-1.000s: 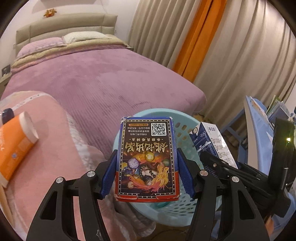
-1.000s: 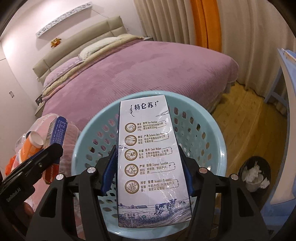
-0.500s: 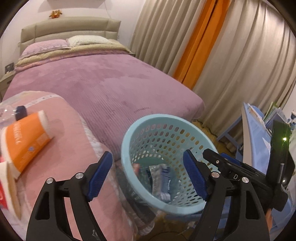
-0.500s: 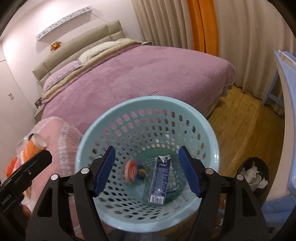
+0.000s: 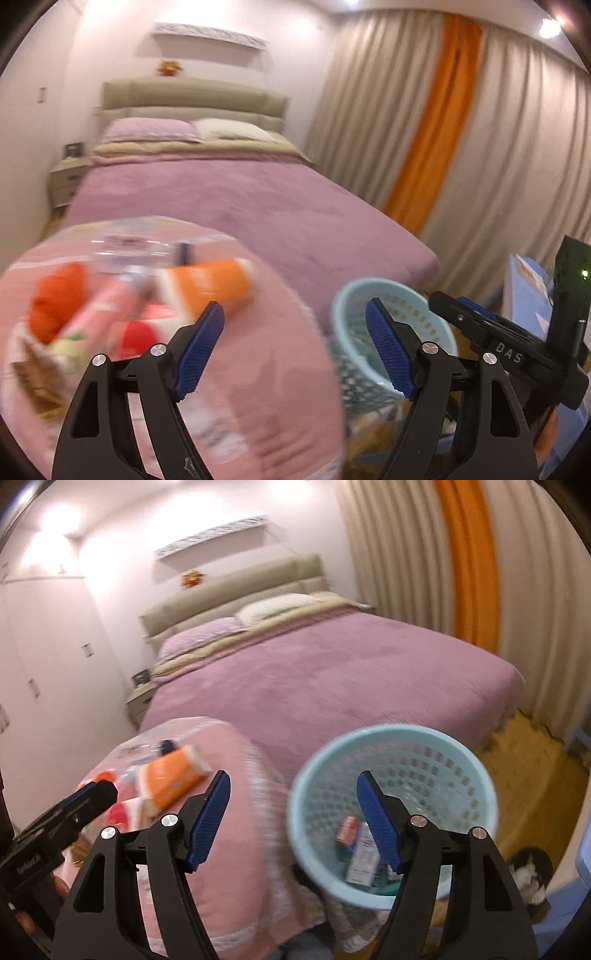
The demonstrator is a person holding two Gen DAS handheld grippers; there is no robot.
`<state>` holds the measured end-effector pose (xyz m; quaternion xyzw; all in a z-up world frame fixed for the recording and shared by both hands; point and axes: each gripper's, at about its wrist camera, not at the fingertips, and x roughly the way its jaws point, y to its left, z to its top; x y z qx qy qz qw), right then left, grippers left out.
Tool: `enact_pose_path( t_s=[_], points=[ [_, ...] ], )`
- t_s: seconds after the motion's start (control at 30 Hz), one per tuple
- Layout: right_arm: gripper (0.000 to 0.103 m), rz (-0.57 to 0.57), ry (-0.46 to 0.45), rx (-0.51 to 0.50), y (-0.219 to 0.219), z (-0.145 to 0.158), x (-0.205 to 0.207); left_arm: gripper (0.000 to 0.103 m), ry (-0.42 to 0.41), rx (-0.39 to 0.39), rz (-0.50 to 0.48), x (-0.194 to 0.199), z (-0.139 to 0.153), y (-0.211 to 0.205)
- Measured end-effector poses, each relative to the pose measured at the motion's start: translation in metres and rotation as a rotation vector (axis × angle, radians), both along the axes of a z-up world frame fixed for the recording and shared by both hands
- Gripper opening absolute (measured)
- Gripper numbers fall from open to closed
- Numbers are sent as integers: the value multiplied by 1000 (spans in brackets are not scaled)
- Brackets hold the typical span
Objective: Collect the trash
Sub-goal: 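Move both tools back from the basket to the trash pile, then grasp the brown paper booklet with the left tool while the right tool grasps the red-white paper cup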
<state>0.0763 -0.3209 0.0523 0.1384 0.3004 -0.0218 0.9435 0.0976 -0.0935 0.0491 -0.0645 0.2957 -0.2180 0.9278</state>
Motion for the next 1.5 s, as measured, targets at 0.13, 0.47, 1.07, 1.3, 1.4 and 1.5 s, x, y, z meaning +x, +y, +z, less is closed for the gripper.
enact_pose_path(
  t_s=[0.13,0.47,1.07,1.3,1.4,1.5],
  points=[
    [67,99,-17,-14,42,10,8,77,-4,-19,132,-13,12,68],
    [67,314,-11,-37,153,-11,42,77,99,81,456,-33,-2,220],
    [41,392,173,2,192,-80,91,77,294,-77,384,-4,-78,233],
    [41,437,220,70,193,-92,100,85,314,-15,373,6,-85,210],
    [41,472,225,78,198,-95,99,85,336,-27,388,12,-92,210],
    [30,510,203,59,206,-91,90,85,340,-15,403,18,-95,208]
  ],
)
